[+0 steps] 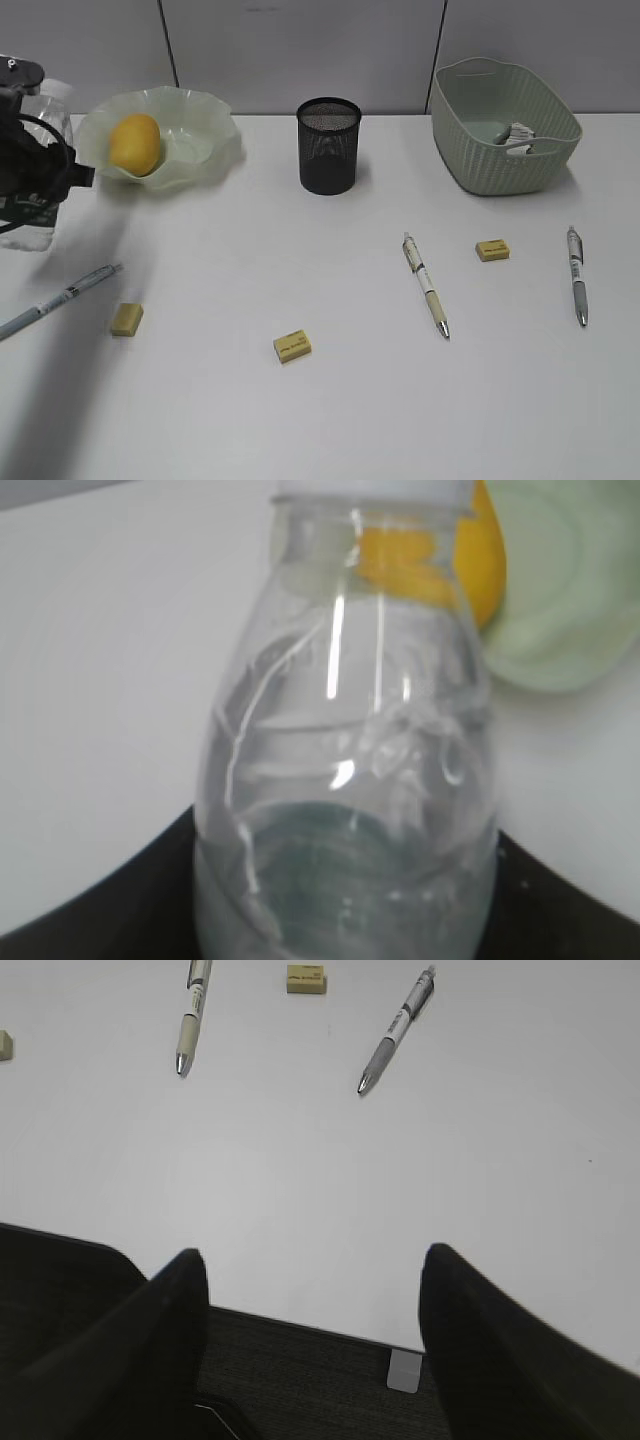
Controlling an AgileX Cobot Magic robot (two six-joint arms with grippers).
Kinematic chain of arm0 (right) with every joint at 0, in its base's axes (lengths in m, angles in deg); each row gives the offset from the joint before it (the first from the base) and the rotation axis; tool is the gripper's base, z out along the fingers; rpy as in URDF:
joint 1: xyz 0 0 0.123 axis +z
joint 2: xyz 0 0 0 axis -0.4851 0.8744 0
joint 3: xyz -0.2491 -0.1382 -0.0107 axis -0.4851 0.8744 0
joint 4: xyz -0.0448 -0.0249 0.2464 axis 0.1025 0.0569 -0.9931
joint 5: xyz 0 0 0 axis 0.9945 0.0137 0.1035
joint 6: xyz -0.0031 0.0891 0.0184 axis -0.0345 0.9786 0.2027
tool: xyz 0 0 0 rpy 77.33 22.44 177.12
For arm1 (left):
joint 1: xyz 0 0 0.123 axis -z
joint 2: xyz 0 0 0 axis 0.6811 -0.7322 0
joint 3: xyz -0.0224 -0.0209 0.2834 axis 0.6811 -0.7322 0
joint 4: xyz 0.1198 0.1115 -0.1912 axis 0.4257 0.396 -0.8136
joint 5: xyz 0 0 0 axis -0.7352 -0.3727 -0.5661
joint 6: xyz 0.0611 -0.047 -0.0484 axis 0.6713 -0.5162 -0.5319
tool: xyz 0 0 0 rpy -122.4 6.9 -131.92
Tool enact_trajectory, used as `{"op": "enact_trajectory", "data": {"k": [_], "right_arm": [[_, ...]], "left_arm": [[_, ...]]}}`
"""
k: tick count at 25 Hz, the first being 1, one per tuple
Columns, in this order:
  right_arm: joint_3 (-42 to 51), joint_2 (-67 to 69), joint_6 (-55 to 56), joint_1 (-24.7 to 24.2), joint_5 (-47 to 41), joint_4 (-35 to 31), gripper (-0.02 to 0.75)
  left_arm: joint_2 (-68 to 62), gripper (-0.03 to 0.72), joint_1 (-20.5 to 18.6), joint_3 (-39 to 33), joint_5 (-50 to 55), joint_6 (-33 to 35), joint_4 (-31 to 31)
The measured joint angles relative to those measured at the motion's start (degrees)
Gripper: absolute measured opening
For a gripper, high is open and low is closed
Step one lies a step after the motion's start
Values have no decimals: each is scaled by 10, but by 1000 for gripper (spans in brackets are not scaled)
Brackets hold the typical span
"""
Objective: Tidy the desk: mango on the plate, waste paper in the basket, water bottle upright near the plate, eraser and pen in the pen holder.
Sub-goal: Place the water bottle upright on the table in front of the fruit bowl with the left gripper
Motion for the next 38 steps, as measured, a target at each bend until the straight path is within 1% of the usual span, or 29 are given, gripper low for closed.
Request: {"op": "enact_trajectory", "data": {"k": [2, 3, 5, 6, 10, 14, 18, 24, 30, 33, 38], "right_arm": [[0, 0, 0, 0, 0, 0, 521], [0, 0, 0, 0, 0, 0, 521], [0, 0, 0, 0, 0, 0, 521], [0, 0, 0, 0, 0, 0, 521], [0, 0, 0, 0, 0, 0, 521], [0, 0, 0, 0, 0, 0, 521], [0, 0, 0, 0, 0, 0, 521], [0, 0, 0, 0, 0, 0, 521], [0, 0, 0, 0, 0, 0, 521], [0, 0, 0, 0, 0, 0, 521], [0, 0, 0, 0, 0, 0, 521]], "left_arm": [[0, 490, 21, -5, -36, -134, 105], [0, 490, 29, -10, -53, -190, 144], [0, 490, 44, -23, -76, -281, 223], [0, 490, 49, -31, -83, -327, 252], [-5, 490, 53, -67, -138, -480, 329], [-19, 490, 53, -105, -211, -576, 395], [-40, 490, 53, -131, -285, -639, 440], [-104, 490, 53, -137, -375, -715, 474], [-165, 490, 53, -137, -459, -736, 494], [-196, 490, 53, -137, -474, -744, 503], [-222, 490, 53, -136, -518, -779, 509]]}}
